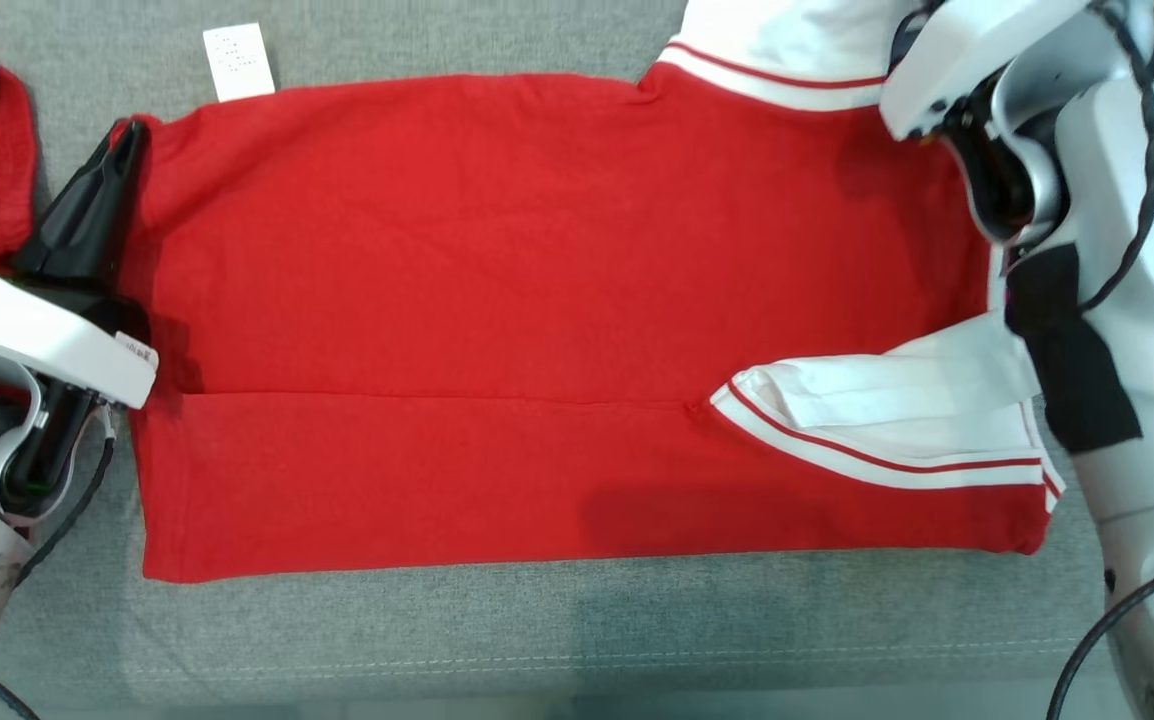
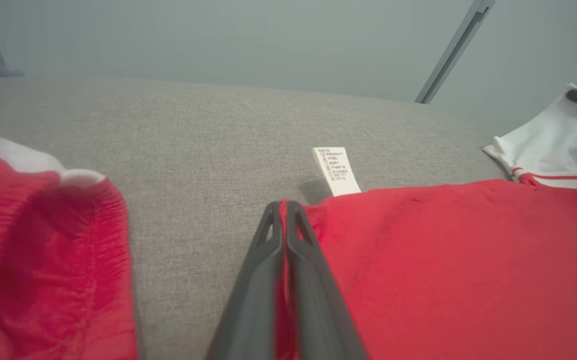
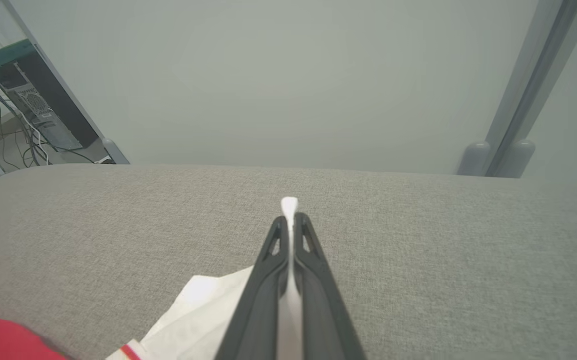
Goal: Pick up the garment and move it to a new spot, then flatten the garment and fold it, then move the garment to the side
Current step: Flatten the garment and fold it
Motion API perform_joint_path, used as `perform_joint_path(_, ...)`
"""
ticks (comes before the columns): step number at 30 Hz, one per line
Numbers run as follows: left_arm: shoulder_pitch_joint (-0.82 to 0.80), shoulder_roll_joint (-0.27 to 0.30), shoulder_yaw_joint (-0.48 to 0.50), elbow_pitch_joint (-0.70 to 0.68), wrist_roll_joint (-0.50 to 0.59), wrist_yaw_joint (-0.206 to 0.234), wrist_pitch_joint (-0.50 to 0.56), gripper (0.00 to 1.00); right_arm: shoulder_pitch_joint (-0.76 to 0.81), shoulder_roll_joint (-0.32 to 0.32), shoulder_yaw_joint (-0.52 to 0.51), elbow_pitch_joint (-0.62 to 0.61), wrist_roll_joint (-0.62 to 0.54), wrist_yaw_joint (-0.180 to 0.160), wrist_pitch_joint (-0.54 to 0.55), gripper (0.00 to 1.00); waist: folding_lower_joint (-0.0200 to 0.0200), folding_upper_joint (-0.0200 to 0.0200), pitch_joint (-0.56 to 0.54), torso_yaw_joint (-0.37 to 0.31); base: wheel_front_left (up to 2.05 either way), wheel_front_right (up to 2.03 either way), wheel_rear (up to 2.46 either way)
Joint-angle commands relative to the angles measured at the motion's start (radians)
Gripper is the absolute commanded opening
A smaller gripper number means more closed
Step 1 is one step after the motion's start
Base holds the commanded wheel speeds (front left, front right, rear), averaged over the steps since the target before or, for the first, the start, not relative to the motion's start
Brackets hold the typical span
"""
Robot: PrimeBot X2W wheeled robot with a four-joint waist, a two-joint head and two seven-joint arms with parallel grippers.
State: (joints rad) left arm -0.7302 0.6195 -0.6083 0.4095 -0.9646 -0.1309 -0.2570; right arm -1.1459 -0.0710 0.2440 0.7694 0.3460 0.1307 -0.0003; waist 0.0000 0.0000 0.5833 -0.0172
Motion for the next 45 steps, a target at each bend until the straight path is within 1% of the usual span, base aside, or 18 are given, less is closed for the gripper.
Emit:
perform_joint_path(1,0.013,0.047,0.046,-0.001,-0.001,0.000,-0.005,0.00,0.048,0.021,0.018,-0.051,0.022,0.000,0.003,0.00,0.0000,0.0000,-0.038,-0.016,0.00,0.00,0.00)
perform_joint_path(4,0.037,0.037,0.047,0.017,-0.002,0.000,-0.005,0.00,0.107,0.021,0.024,-0.097,0.048,0.000,0.009,0.00,0.0000,0.0000,-0.078,-0.027,0.00,0.00,0.00)
perform_joint_path(8,0.070,0.030,0.042,0.042,-0.003,0.000,-0.005,0.00,0.193,0.021,0.019,-0.175,0.047,0.000,0.030,0.00,0.0000,0.0000,-0.123,-0.047,0.00,0.00,0.00)
perform_joint_path(12,0.105,0.026,0.040,0.062,-0.003,0.000,-0.005,0.00,0.300,0.021,0.017,-0.285,0.051,0.000,0.071,0.00,0.0000,0.0000,-0.156,-0.066,0.00,0.00,0.00)
perform_joint_path(17,0.144,0.021,0.041,0.090,0.001,0.000,-0.005,0.00,0.457,0.021,-0.012,-0.433,0.049,0.000,0.132,0.00,0.0000,0.0000,-0.196,-0.079,0.00,0.00,0.00)
perform_joint_path(18,0.144,0.021,0.041,0.090,0.001,0.000,-0.005,0.00,0.457,0.021,-0.012,-0.433,0.049,0.000,0.132,0.00,0.0000,0.0000,-0.196,-0.079,0.00,0.00,0.00)
perform_joint_path(19,0.152,0.021,0.041,0.097,0.002,0.000,-0.005,0.00,0.487,0.021,-0.017,-0.462,0.045,0.000,0.146,0.00,0.0000,0.0000,-0.204,-0.081,0.00,0.00,0.00)
perform_joint_path(23,0.175,0.028,0.042,0.123,0.002,0.000,-0.005,0.00,0.604,0.021,-0.035,-0.568,0.052,0.000,0.194,0.00,0.0000,0.0000,-0.225,-0.086,0.00,0.00,0.00)
perform_joint_path(27,0.195,0.051,0.042,0.129,0.008,0.000,-0.005,0.00,0.692,0.021,-0.051,-0.643,0.063,0.000,0.213,0.00,0.0000,0.0000,-0.230,-0.087,0.00,0.00,0.00)
perform_joint_path(33,0.259,0.087,0.045,0.095,0.012,0.000,-0.005,0.00,0.773,0.021,-0.055,-0.674,0.081,0.000,0.210,0.00,0.0000,0.0000,-0.244,-0.078,0.00,0.00,0.00)
perform_joint_path(35,0.282,0.089,0.037,0.088,0.007,0.000,-0.005,0.00,0.791,0.021,-0.056,-0.671,0.088,0.000,0.204,0.00,0.0000,0.0000,-0.255,-0.075,0.00,0.00,0.00)
perform_joint_path(40,0.335,0.071,0.013,0.065,-0.008,0.000,-0.005,0.00,0.835,0.021,-0.075,-0.652,0.103,0.000,0.194,0.00,0.0000,0.0000,-0.283,-0.066,0.00,0.00,0.00)
perform_joint_path(45,0.366,0.052,0.007,0.079,-0.001,0.000,-0.005,0.00,0.876,0.021,-0.095,-0.634,0.111,0.000,0.197,0.00,0.0000,0.0000,-0.316,-0.059,0.00,0.00,0.00)
